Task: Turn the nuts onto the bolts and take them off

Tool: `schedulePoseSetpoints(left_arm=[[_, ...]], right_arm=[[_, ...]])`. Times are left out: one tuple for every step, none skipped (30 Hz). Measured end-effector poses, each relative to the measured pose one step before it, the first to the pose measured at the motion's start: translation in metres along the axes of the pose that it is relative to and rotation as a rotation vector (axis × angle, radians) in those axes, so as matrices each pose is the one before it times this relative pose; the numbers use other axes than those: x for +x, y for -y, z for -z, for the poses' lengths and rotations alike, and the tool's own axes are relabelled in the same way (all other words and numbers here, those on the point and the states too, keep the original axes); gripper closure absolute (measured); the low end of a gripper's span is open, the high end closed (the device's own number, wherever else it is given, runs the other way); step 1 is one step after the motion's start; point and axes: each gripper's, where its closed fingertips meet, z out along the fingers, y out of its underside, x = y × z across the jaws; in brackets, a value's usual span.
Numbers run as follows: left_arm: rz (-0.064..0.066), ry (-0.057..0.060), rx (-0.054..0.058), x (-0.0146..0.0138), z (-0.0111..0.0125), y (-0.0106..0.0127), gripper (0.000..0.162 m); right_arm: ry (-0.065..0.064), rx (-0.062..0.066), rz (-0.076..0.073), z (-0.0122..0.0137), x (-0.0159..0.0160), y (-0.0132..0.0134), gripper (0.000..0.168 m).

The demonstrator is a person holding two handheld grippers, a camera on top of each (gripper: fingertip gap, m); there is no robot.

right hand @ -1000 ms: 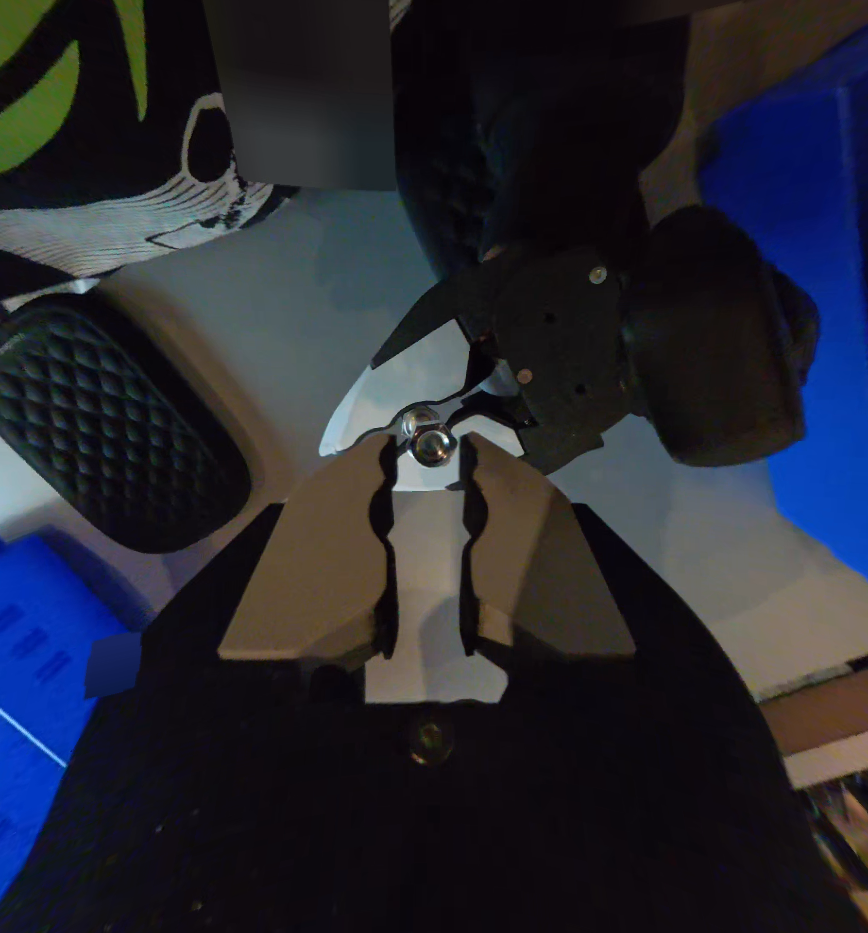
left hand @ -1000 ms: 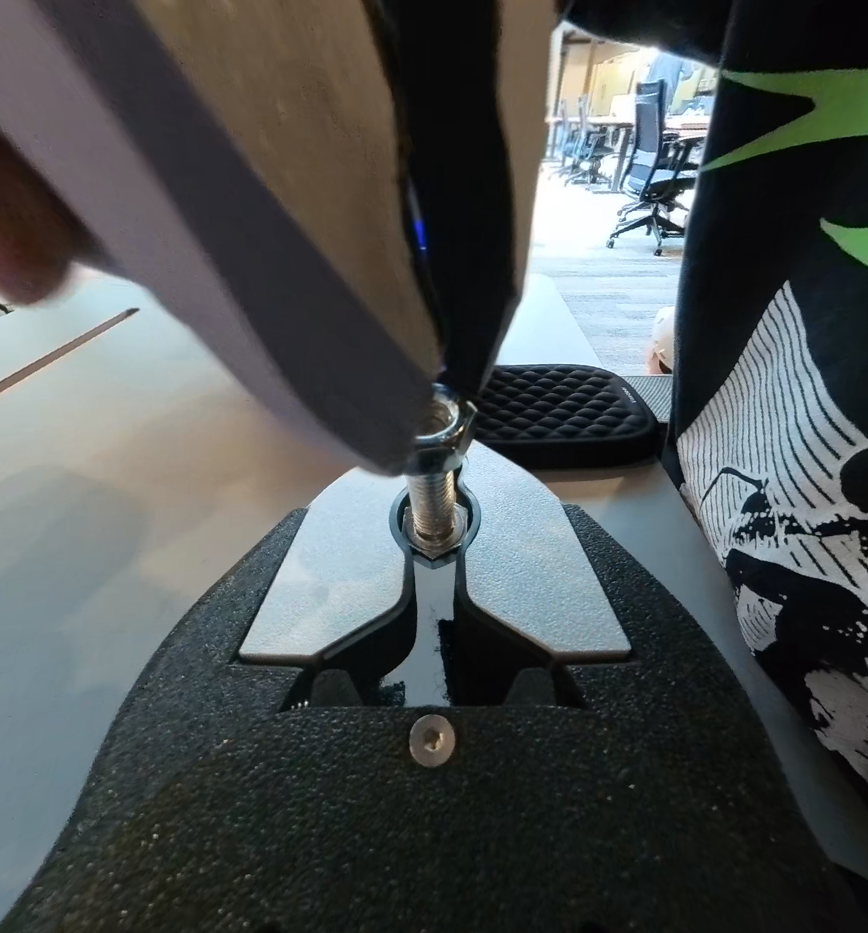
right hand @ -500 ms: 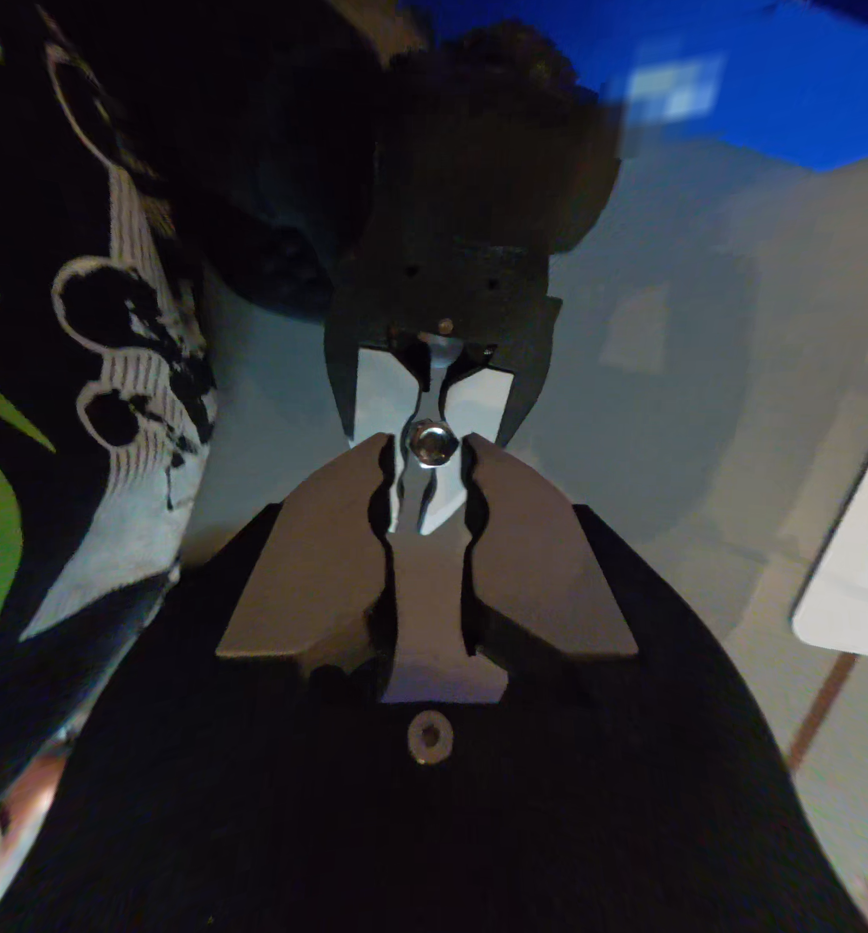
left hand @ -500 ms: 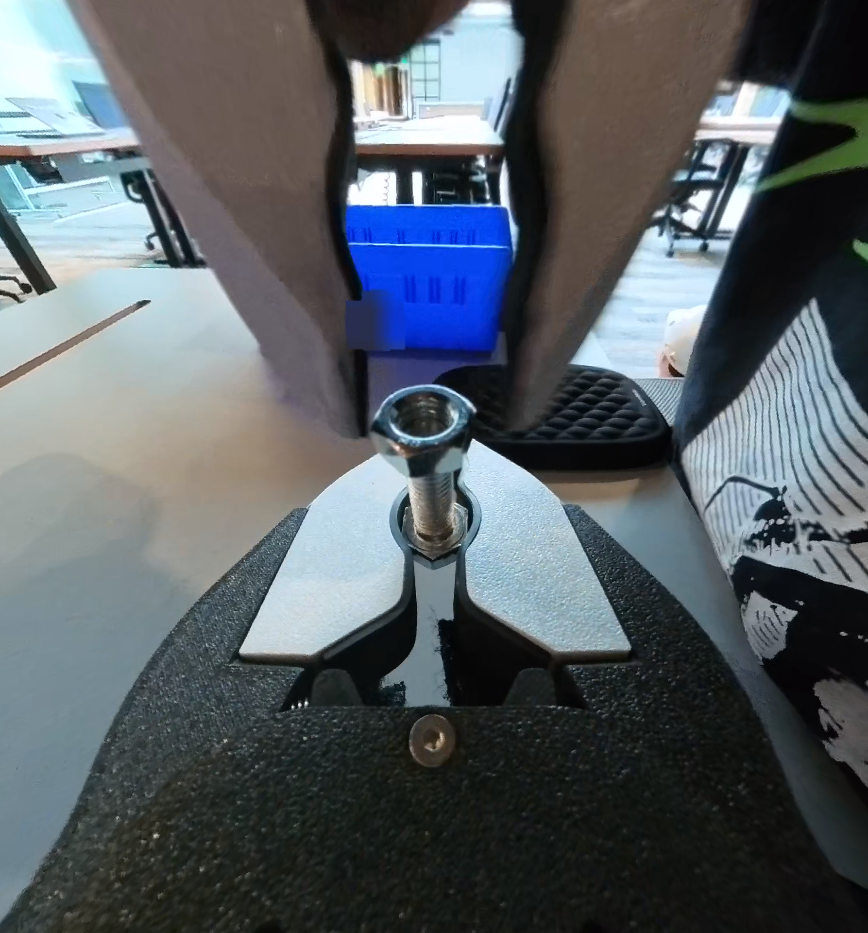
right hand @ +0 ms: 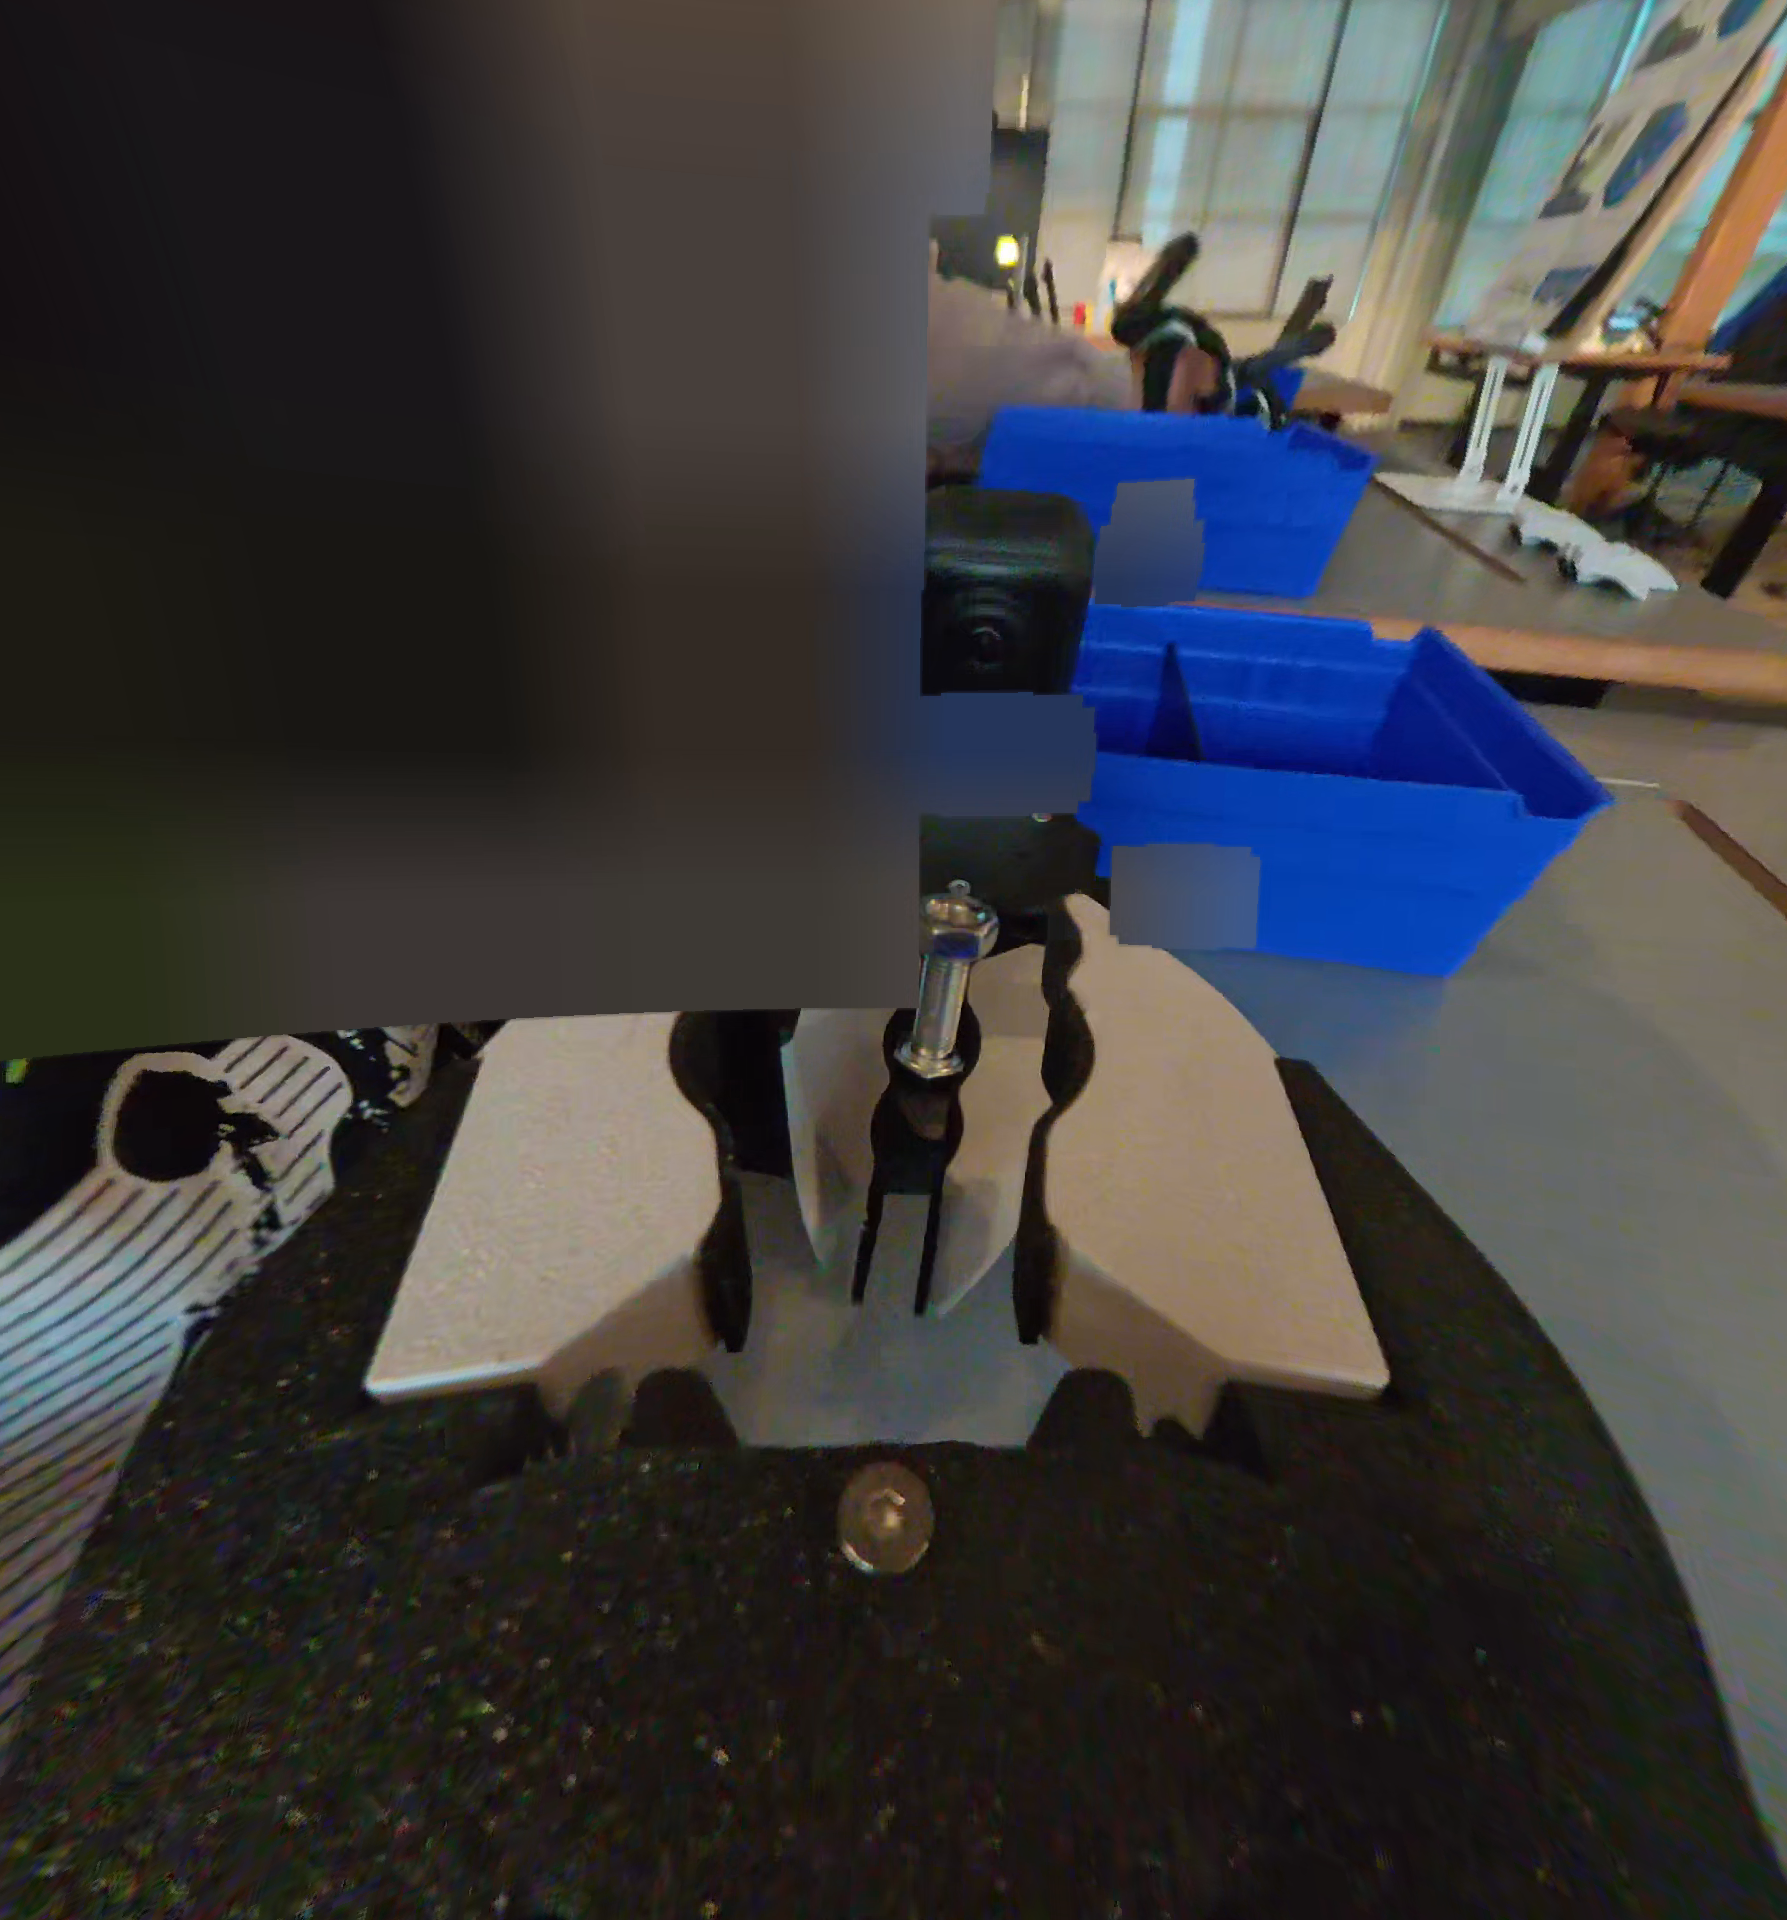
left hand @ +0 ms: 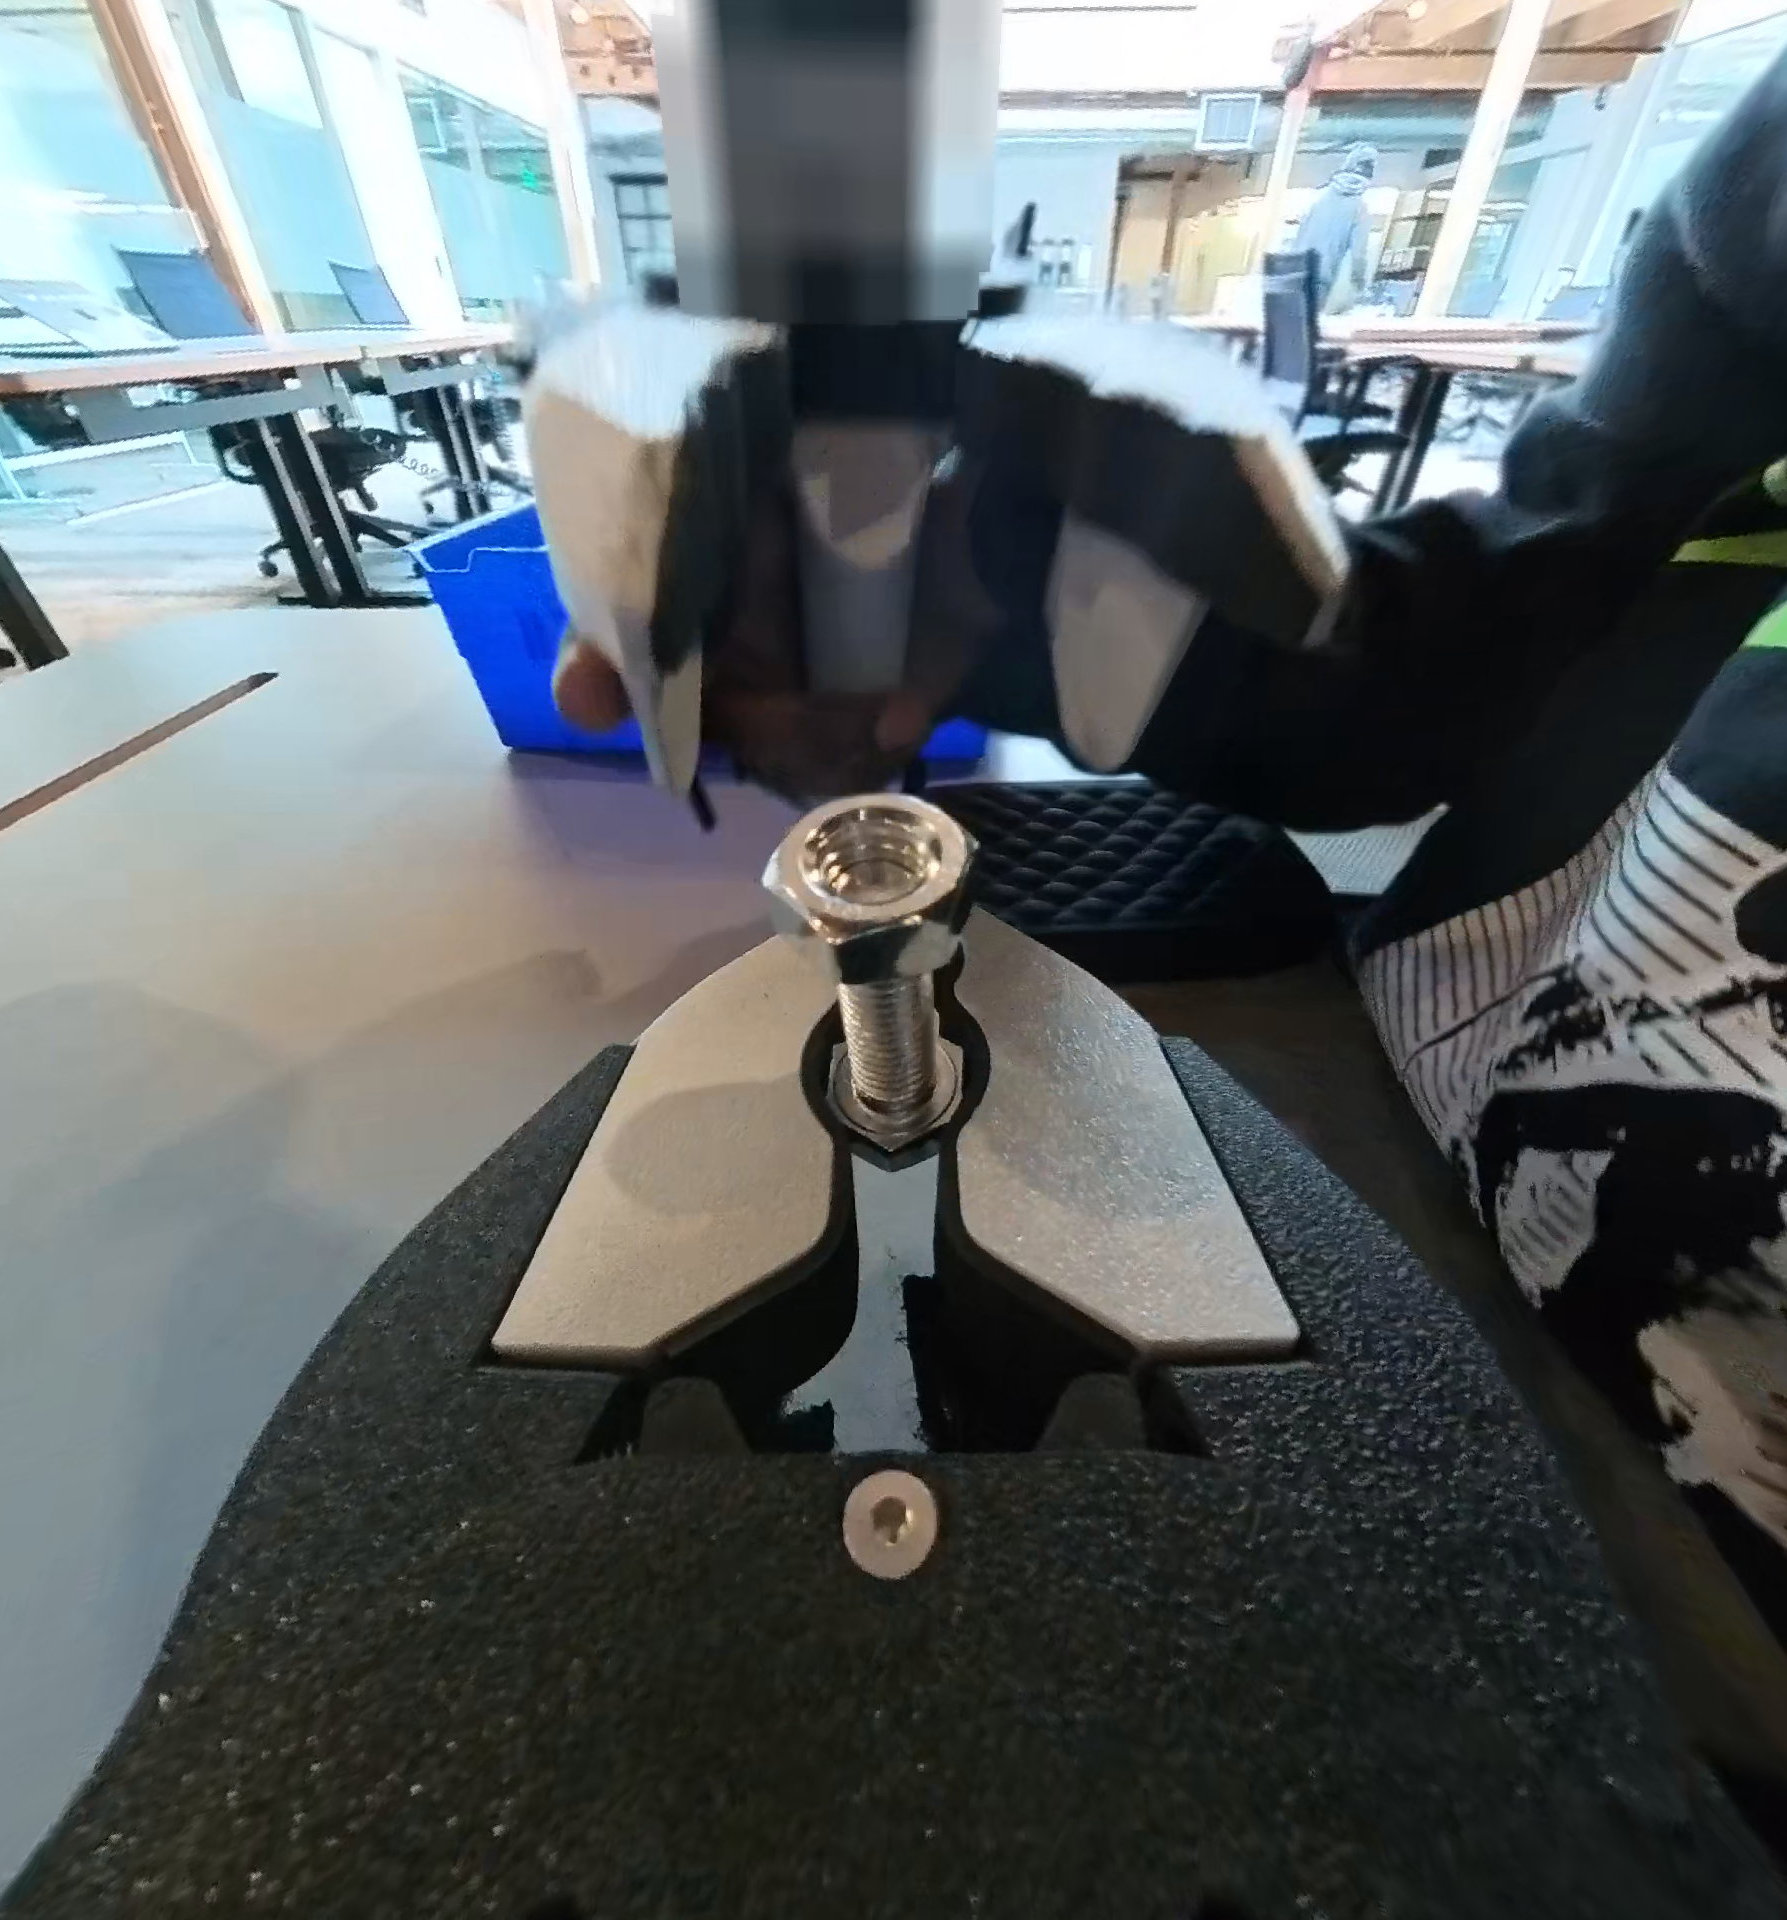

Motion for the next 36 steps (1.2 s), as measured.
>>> schedulePoseSetpoints(left_arm=[[-0.0042,-0.0054,-0.0016,0.00069,-0.00013,-0.00039,0.15],[-0.0011,-0.0064,-0.0026,0.00064,-0.00018,-0.00061,0.15],[0.0021,-0.0062,-0.0043,0.00052,-0.00036,-0.0008,0.15],[0.0036,-0.0067,-0.005,0.00034,-0.00051,-0.00076,0.15],[0.0045,-0.0044,-0.0049,0.00004,-0.00033,-0.00086,0.15],[0.0043,0.0001,-0.0047,-0.00054,-0.00044,-0.00082,0.15],[0.0027,-0.0012,-0.0048,-0.00009,-0.00032,-0.00074,0.15],[0.0016,-0.0006,-0.0047,-0.0001,-0.00047,-0.00051,0.15],[0.0002,0.0035,-0.0066,-0.00058,-0.00051,-0.00083,0.15],[-0.0035,0.0027,-0.0096,-0.00007,-0.00081,-0.00105,0.15],[-0.0054,0.0037,-0.0123,0.00008,-0.00103,-0.00153,0.15],[-0.0069,0.0035,-0.0142,0.00025,-0.00134,-0.00167,0.15],[-0.0058,0.004,-0.0154,0.00007,-0.0013,-0.00177,0.155],[-0.0032,0.0071,-0.0156,-0.00054,-0.00131,-0.00186,0.155],[0.0011,0.0063,-0.0151,-0.00073,-0.00136,-0.00197,0.155],[0.006,0.0061,-0.0144,-0.00132,-0.00128,-0.00178,0.155],[0.0064,0.0046,-0.014,-0.00109,-0.00131,-0.0017,0.155],[0.0035,0.0022,-0.0136,-0.00056,-0.00132,-0.0016,0.155],[-0.0006,0.0004,-0.0116,-0.0001,-0.0011,-0.00141,0.155],[-0.0039,0.0004,-0.0071,0.00039,-0.00074,-0.00078,0.15],[-0.004,0.0005,-0.0019,0.00029,-0.00017,-0.00015,0.15],[-0.0012,0.0006,0.0037,0.00006,0.00034,0.00042,0.15],[0.0028,0.0007,0.008,-0.00033,0.0008,0.00096,0.15],[0.0054,0.0,0.0109,-0.00052,0.00105,0.00123,0.15],[0.0065,-0.0002,0.0117,-0.00058,0.00118,0.00142,0.15],[0.0053,-0.0001,0.0108,-0.00052,0.00106,0.00127,0.155],[0.0046,0.0003,0.0077,-0.00047,0.0008,0.0009,0.155],[0.0032,0.0009,0.0043,-0.00048,0.00055,0.00048,0.155],[0.0016,0.001,0.0018,-0.00024,0.00021,0.00016,0.15],[0.0022,0.0009,0.002,-0.00041,0.00025,0.00028,0.151],[0.0041,-0.001,0.0031,-0.00028,0.00027,0.00031,0.151],[0.0029,-0.0026,0.0027,0.00008,0.00029,0.00036,0.151],[-0.0006,-0.0014,0.0007,0.00011,0.00007,0.00017,0.151],[-0.0029,-0.0024,-0.0018,0.00052,-0.00015,-0.00019,0.151],[-0.0035,-0.0026,-0.0039,0.00059,-0.0003,-0.0005,0.15],[-0.0027,-0.0016,-0.0044,0.00036,-0.00042,-0.00052,0.15]], right_arm=[[0.0025,0.0209,0.0052,-0.00009,0.00074,-0.00216,0.109],[-0.0079,0.0162,0.006,-0.00032,0.00266,-0.0016,0.109],[0.0032,0.0126,0.0051,-0.00072,0.00123,-0.00112,0.11],[0.0073,0.013,-0.0005,-0.00089,0.00053,-0.00048,0.11],[0.0152,0.0079,-0.0001,-0.00096,-0.00098,-0.00061,0.109],[0.0061,0.0086,0.0055,-0.00078,-0.0005,-0.00008,0.11],[0.0,0.0051,0.0083,-0.00064,-0.00034,-0.00029,0.112],[0.0004,-0.0101,0.01,-0.00018,-0.00081,-0.00191,0.113],[-0.0204,-0.0172,0.0106,0.00041,0.00242,-0.00331,0.114],[-0.0281,-0.0135,0.0056,0.00081,0.00386,-0.00352,0.116],[-0.0012,0.0004,-0.0081,0.00057,-0.00002,-0.00173,0.117],[0.0075,0.0103,-0.0205,0.00034,-0.00154,-0.00018,0.118],[-0.0005,0.0139,-0.02,0.00019,-0.00048,0.00031,0.119],[0.0067,0.0061,-0.009,0.00001,-0.00171,-0.00091,0.119],[-0.0016,-0.0138,0.0083,0.00052,-0.00079,-0.00292,0.121],[-0.0131,-0.0137,0.0224,0.00084,0.00072,-0.00173,0.124],[-0.0068,0.003,0.0273,0.0009,-0.00027,0.00156,0.127],[-0.0011,0.0147,0.0207,0.00061,-0.00081,0.00316,0.133],[-0.0058,0.0122,0.0079,0.00045,0.00035,0.00235,0.137],[-0.0157,-0.0046,-0.0029,0.00046,0.00255,-0.00058,0.137],[-0.0145,-0.0152,-0.0077,0.00031,0.00271,-0.00251,0.136],[-0.0023,-0.0126,-0.0078,0.00029,0.00107,-0.00266,0.136],[0.0073,-0.0021,-0.0085,0.00019,-0.00041,-0.00149,0.136],[0.004,0.0023,-0.0112,0.00023,-0.0001,-0.00093,0.136],[0.007,0.0038,-0.01,0.00011,-0.00046,-0.00051,0.135],[0.012,0.0013,-0.0071,-0.00009,-0.00105,-0.00069,0.136],[0.0092,-0.0042,-0.005,-0.00001,-0.00101,-0.00106,0.137],[0.0,-0.0074,-0.0043,0.00059,0.0003,-0.0012,0.138],[-0.0023,-0.0003,-0.0028,0.00208,0.00047,0.00001,0.144],[0.0218,0.0047,0.0031,0.00371,-0.00273,0.00036,0.165],[0.0274,0.0168,0.0021,0.00308,-0.00366,0.00134,0.168],[-0.0014,0.0141,-0.0048,0.00203,0.00068,0.00097,0.168],[-0.0113,0.0062,-0.0033,0.0007,0.00252,0.00011,0.168],[-0.0147,0.0043,-0.0022,-0.0007,0.00272,-0.00007,0.159],[-0.0269,0.0003,-0.0075,-0.00193,0.00422,-0.00069,0.14],[-0.0088,-0.0139,-0.0076,-0.00256,0.00144,-0.00237,0.125]])
